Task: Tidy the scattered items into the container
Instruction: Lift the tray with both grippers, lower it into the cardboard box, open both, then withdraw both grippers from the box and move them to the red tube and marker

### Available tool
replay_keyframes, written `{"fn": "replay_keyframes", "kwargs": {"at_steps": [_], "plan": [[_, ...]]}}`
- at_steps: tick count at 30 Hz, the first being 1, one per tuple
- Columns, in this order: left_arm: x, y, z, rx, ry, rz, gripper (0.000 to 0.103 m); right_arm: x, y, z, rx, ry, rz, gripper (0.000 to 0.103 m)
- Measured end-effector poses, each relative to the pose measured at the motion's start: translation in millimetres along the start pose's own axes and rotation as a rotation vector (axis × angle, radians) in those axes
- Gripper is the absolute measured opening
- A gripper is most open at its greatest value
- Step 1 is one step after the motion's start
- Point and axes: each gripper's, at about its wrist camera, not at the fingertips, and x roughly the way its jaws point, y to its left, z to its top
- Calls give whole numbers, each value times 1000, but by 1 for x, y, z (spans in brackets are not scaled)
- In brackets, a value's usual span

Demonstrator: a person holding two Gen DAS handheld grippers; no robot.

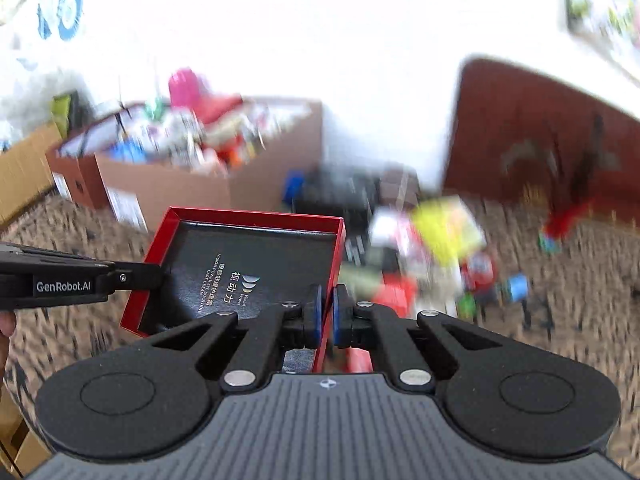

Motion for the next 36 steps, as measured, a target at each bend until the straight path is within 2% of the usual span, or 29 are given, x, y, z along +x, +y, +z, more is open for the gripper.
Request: {"fn": "replay_keyframes", "kwargs": {"at_steps": [5, 10, 13, 19, 20, 22, 23, 24, 25, 27, 31, 35, 36], "plan": [[-7, 28, 58, -12, -103, 60, 0, 19, 24, 58, -26, -87, 32, 6], [12, 59, 102, -19, -135, 119, 0, 60, 41, 103, 20, -104, 65, 6], [33, 78, 115, -36, -121, 138, 0, 93, 50, 118, 27, -87, 59, 6], [73, 113, 125, -71, -87, 172, 0, 140, 61, 120, 27, -36, 82, 6], [77, 116, 125, -70, -83, 175, 5, 145, 62, 120, 30, -29, 89, 10], [80, 118, 122, -73, -81, 163, 42, 157, 65, 118, 19, 3, 119, 24], [79, 118, 119, -77, -84, 169, 78, 159, 66, 115, 12, 5, 132, 47], [76, 119, 116, -87, -100, 186, 90, 158, 67, 112, 10, -13, 125, 61], [72, 119, 112, -99, -135, 211, 97, 157, 68, 111, 0, -37, 116, 62], [67, 118, 109, -85, -162, 225, 96, 155, 68, 107, -20, -57, 109, 63], [72, 116, 105, -86, -131, 214, 97, 158, 68, 101, -25, -38, 120, 71], [73, 110, 101, -64, -111, 213, 99, 155, 69, 101, -29, -42, 122, 88], [71, 107, 100, -60, -109, 210, 100, 153, 69, 101, -30, -43, 126, 89]]}}
